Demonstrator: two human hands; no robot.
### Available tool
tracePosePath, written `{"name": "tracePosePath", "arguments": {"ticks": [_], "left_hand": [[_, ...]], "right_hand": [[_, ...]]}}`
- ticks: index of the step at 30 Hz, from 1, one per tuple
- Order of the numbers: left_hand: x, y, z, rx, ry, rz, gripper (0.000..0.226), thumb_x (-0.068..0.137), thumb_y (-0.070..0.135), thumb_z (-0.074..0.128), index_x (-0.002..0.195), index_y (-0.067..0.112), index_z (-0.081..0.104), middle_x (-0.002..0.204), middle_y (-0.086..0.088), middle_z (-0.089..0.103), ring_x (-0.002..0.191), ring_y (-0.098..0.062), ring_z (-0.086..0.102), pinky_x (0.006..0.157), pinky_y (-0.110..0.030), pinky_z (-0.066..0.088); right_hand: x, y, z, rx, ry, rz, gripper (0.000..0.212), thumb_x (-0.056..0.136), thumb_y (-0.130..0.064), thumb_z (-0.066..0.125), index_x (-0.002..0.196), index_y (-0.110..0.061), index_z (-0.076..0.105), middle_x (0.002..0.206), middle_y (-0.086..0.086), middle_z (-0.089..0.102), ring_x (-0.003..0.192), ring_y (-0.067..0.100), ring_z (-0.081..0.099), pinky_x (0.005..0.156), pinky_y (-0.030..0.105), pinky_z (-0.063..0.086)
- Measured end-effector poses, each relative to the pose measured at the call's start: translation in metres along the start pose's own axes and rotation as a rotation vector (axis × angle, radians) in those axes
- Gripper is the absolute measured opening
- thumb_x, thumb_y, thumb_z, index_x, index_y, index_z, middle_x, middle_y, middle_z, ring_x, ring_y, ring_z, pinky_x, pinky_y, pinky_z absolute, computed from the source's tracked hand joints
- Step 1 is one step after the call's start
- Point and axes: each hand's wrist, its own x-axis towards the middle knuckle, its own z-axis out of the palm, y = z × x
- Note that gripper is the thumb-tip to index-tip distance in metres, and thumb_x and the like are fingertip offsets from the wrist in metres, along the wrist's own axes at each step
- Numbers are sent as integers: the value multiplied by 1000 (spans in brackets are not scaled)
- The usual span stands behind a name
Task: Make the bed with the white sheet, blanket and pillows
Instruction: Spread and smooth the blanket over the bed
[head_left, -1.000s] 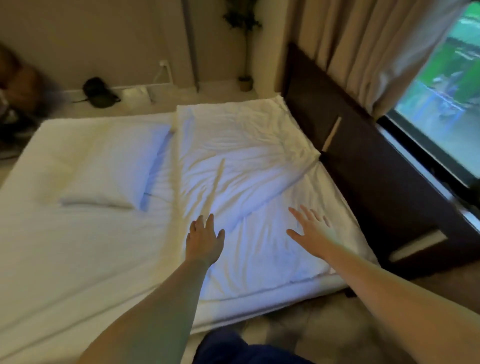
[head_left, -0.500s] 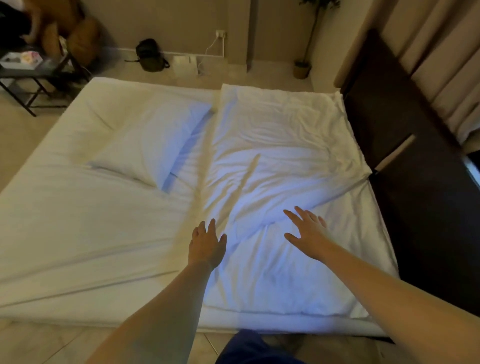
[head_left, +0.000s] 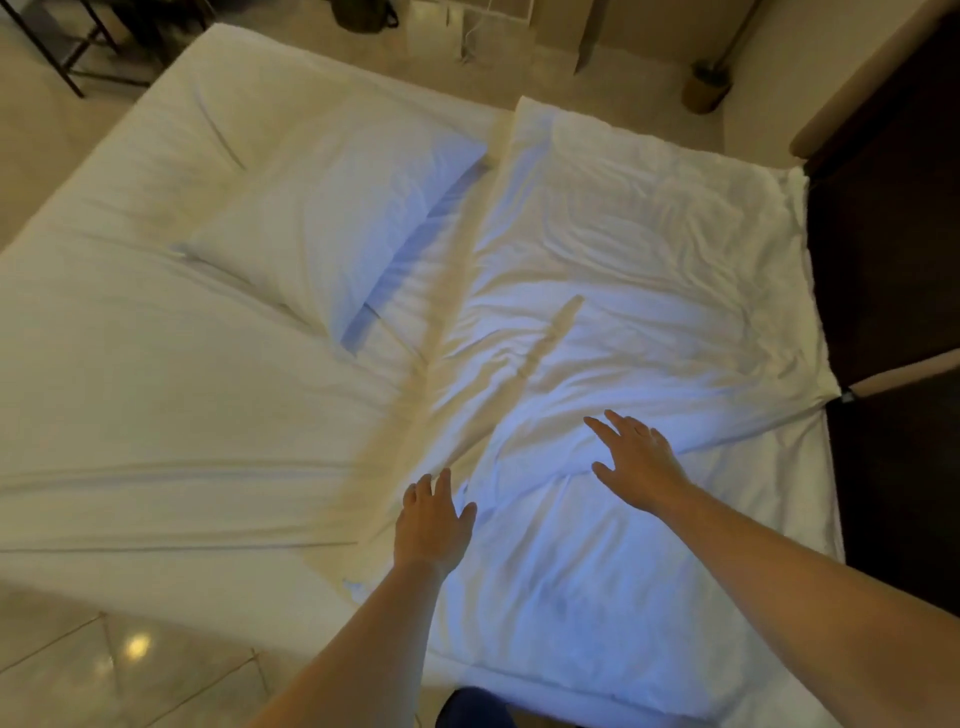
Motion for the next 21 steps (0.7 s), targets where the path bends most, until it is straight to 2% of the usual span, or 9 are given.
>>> {"name": "tracePosePath", "arguments": {"ticks": [7, 11, 16, 18, 21], "left_hand": [[62, -7, 51, -56, 27, 7, 67, 96, 53, 53, 154, 23, 36, 155, 2, 38, 146, -22, 29, 115, -40, 38], [85, -8, 79, -15, 52, 37, 65, 97, 52, 52, 154, 26, 35, 153, 6, 40, 144, -20, 32, 116, -38, 33], [110, -7, 109, -69, 19, -61, 63, 98, 49, 54, 155, 36, 31, 156, 12, 35, 146, -20, 28, 115, -55, 31], [116, -7, 116, -80, 39, -81, 61, 98, 46, 55, 154, 40, 33, 153, 12, 40, 143, -22, 33, 114, -59, 32], [119, -1, 122, -50, 86, -115, 52, 99, 43, 55, 149, 42, 42, 147, 12, 48, 138, -22, 41, 114, -59, 31]], "right_hand": [[127, -16, 16, -134, -7, -76, 72, 101, -36, 47, 161, -33, 7, 169, 1, 9, 153, 25, 14, 122, 48, 18], [186, -22, 29, -194, -8, -108, 75, 101, -20, 45, 161, -34, 2, 169, 1, 3, 154, 27, 11, 123, 47, 17], [239, -26, 46, -281, 9, -147, 90, 96, -7, 50, 159, -41, -6, 169, 1, -3, 155, 30, 6, 122, 50, 16], [253, -20, 53, -353, -16, -137, 82, 99, -15, 51, 159, -43, 2, 169, 2, -6, 155, 33, 2, 122, 53, 13], [260, -5, 58, -465, -36, -135, 55, 99, -28, 52, 150, -38, 34, 169, 2, 4, 154, 34, 1, 122, 58, 8]]}}
